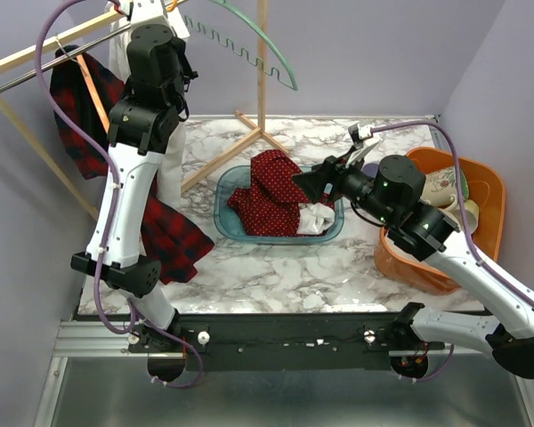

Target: Remove the skirt from the hanger

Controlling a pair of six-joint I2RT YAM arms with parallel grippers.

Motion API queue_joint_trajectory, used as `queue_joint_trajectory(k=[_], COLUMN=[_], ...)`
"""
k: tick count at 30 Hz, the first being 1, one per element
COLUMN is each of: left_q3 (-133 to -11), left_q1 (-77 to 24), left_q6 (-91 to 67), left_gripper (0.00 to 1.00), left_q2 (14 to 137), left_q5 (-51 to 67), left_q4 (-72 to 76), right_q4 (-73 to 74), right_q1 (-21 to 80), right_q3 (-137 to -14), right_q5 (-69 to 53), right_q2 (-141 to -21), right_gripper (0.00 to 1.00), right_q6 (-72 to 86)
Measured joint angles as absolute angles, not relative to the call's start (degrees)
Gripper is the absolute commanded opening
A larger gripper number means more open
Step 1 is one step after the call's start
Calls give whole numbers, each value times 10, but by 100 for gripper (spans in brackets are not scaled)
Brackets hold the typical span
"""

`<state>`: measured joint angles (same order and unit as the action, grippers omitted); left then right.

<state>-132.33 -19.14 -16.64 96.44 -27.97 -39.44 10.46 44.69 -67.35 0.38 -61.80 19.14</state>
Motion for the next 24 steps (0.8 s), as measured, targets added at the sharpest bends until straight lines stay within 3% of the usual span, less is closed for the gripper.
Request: queue_joint_trajectory(k=[12, 24], left_q3=[-1327, -1281], left_q1=[-192, -192], left_q6=[-176, -191], left_gripper=[0, 0], left_q2=[932, 849], left_q5=[-212, -118], left_q4=[-426, -477], right_q4=[109, 125], right_q1=[447, 447], right_q3=[-676, -755], right_q5=[-20, -54], right_q2=[-609, -617], right_gripper=[68, 63], right_q6=[190, 179])
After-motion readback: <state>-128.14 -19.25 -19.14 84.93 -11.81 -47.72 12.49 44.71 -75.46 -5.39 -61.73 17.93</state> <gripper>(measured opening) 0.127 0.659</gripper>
